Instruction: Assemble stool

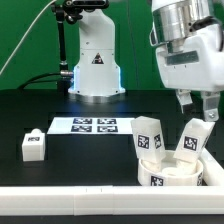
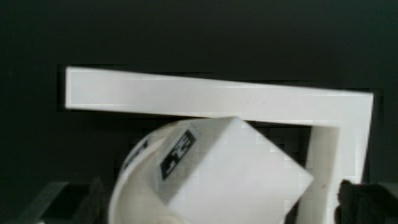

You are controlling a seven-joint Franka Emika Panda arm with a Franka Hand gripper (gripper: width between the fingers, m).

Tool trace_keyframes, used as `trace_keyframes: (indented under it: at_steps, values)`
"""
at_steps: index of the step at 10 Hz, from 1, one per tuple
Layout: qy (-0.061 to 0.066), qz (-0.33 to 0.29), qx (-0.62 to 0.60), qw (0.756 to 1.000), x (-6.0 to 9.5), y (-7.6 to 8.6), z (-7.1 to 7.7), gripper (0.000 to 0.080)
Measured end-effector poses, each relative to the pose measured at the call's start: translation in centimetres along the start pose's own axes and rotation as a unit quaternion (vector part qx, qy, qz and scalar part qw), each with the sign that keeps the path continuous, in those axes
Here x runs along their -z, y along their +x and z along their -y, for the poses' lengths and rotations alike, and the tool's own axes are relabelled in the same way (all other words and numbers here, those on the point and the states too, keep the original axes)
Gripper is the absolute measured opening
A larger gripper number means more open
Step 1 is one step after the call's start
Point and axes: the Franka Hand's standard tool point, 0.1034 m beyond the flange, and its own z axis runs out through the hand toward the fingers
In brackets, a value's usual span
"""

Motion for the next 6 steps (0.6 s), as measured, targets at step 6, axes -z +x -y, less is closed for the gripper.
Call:
trace_keyframes:
  at_steps: [6]
  values:
    - [-0.013,-0.003,0.228,0.974,-0.2,-1.2,0.1,0.0649]
